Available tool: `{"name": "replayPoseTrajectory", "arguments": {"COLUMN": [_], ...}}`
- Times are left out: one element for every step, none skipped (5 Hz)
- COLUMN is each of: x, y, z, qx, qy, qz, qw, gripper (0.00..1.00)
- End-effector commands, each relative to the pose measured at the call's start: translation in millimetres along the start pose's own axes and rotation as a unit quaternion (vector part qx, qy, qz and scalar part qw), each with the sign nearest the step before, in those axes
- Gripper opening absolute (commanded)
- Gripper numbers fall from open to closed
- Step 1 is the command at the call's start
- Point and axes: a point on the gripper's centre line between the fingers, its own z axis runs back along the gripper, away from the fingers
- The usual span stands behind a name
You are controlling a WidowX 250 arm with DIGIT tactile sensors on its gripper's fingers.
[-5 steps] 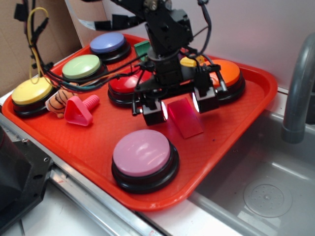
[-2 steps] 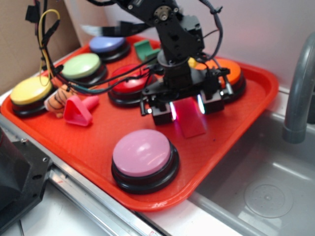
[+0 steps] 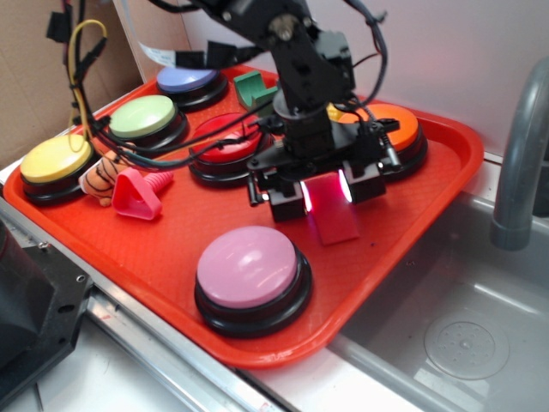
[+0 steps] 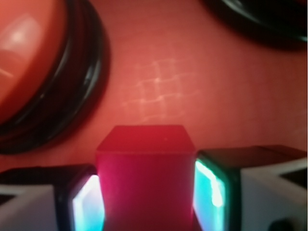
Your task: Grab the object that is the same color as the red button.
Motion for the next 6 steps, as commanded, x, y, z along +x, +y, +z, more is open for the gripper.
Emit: {"name": "replayPoseTrajectory", "arguments": {"x": [45.7,55.8,61.3,61.5,56.8,53.7], "y": [10.5,25.3,43.3,61.7,76.6,86.9], "z": [74.0,99.1,118.6,134.6,143.8,151.0], "qx": [0.019,0.02,0.013,-0.023,-0.059,-0.103], "qy": [0.043,0.043,0.05,0.05,0.05,0.086], "qz": [-0.142,-0.217,-0.3,-0.353,-0.378,-0.389], "qw": [0.989,0.975,0.953,0.934,0.923,0.911], "gripper": [0.0,0.0,0.0,0.0,0.0,0.0]}}
